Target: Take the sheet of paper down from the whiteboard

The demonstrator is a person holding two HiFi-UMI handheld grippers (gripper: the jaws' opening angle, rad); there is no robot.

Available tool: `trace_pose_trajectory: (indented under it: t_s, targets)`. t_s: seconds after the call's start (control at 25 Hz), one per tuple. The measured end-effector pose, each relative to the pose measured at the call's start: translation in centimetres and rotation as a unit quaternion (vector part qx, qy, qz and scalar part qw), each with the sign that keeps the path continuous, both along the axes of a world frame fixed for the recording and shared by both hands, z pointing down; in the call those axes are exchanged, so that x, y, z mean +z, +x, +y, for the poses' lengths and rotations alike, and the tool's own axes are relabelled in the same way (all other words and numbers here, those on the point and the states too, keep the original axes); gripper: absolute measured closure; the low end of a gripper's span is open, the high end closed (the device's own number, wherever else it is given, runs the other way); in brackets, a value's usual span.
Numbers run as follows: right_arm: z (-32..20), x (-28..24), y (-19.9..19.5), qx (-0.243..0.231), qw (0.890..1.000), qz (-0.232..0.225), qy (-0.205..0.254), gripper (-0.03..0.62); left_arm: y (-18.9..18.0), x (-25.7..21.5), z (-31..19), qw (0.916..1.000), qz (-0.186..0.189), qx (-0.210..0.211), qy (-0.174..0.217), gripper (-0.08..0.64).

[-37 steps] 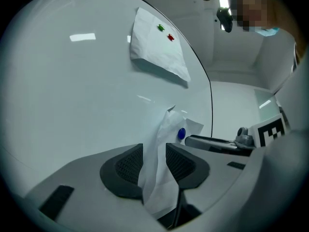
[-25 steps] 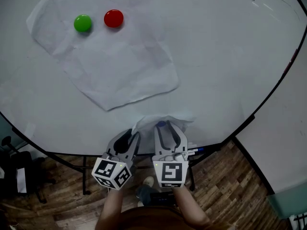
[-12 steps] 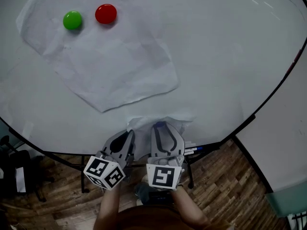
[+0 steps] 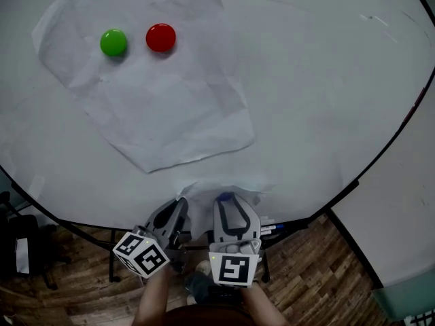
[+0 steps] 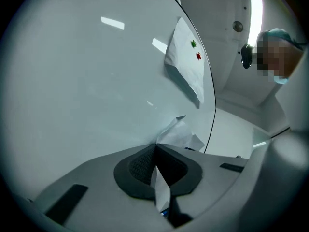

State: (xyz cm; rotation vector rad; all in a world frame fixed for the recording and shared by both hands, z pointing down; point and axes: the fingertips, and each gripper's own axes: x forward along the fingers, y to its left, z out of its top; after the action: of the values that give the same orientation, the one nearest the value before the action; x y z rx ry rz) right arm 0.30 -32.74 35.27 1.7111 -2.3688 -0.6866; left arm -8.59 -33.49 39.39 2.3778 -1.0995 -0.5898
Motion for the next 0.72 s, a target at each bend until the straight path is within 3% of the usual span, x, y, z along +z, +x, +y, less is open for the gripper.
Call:
trace_pose_trajectory:
  t_s: [0.72]
  targets:
    - [0.8,1.1,2.4,0.015,0.999,-0.028,-0.039,0.456,-1.1,-1.1,0.9,0.9997,0.018,-0.016,0.002,0.535]
